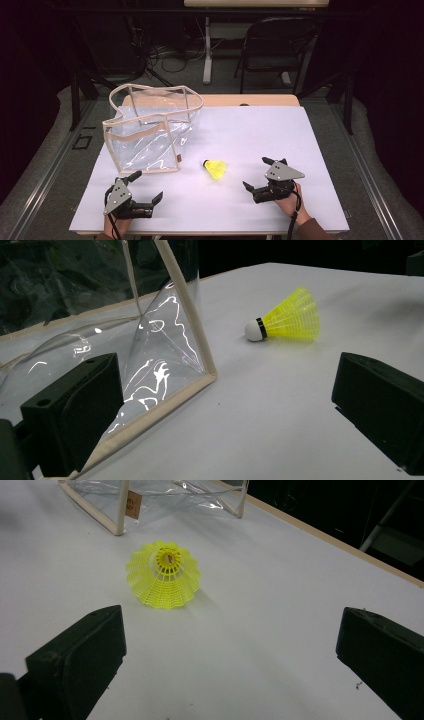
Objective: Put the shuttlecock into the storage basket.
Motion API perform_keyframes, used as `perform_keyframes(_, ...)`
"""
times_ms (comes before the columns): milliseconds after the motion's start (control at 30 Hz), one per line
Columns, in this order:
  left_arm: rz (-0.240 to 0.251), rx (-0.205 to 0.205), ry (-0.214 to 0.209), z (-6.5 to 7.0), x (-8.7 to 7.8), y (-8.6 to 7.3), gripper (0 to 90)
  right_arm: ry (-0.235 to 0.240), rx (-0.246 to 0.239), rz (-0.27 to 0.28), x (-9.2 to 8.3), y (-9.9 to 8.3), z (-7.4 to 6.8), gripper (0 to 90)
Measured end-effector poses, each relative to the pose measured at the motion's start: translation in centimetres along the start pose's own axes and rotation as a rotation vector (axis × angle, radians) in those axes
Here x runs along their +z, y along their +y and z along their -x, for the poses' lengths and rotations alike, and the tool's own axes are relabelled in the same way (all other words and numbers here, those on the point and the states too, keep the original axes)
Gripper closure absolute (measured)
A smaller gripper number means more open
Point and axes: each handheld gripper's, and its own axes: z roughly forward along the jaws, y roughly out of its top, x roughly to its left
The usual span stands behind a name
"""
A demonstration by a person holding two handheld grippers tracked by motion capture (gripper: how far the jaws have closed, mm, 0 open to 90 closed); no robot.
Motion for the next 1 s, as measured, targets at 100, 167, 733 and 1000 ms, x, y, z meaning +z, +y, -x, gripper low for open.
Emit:
perform_keyframes(100,-0.001,0.003,-0.001,0.0,0.0,0.0,0.1,0.018,-0.009,-0.011,0.5,0.4,0.2,0.0)
perform_keyframes(167,-0.001,0.002,0.0,0.0,0.1,0.0,0.1,0.023,-0.007,-0.013,0.6,0.5,0.2,0.0)
perform_keyframes(733,-0.007,-0.005,0.014,-0.1,-0.4,-0.2,0.1,0.112,-0.034,-0.068,3.7,1.9,0.7,0.0)
perform_keyframes(1000,-0.004,-0.005,0.007,-0.1,-0.4,-0.2,0.1,0.112,-0.038,-0.085,4.6,2.2,1.3,0.0)
